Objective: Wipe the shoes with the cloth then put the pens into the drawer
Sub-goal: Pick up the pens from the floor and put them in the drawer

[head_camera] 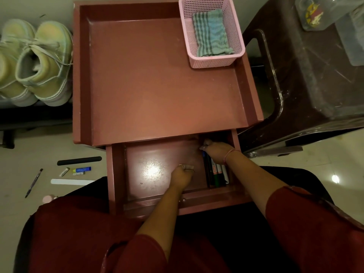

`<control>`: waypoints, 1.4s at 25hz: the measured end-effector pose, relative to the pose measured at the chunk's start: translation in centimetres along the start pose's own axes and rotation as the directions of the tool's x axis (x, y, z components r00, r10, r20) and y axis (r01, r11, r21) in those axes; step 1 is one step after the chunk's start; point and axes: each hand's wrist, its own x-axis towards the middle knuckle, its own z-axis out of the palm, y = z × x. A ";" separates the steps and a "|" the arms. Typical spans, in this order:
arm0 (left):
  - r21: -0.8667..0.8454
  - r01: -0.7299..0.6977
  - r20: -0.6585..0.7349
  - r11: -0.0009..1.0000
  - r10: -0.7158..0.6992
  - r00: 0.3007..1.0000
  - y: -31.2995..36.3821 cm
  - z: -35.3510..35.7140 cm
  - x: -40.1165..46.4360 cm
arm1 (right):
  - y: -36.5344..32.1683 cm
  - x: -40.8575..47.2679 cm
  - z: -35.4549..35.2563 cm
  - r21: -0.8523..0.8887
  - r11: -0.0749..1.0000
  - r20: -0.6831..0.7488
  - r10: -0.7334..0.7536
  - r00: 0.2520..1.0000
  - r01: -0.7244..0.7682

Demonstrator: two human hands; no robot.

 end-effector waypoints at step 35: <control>-0.195 -0.434 -0.486 0.879 0.298 0.822 3.4 -32.2 -22.7 | -25.1 -12.2 -20.2 0.474 0.776 -0.519 -0.135 0.844 0.416</control>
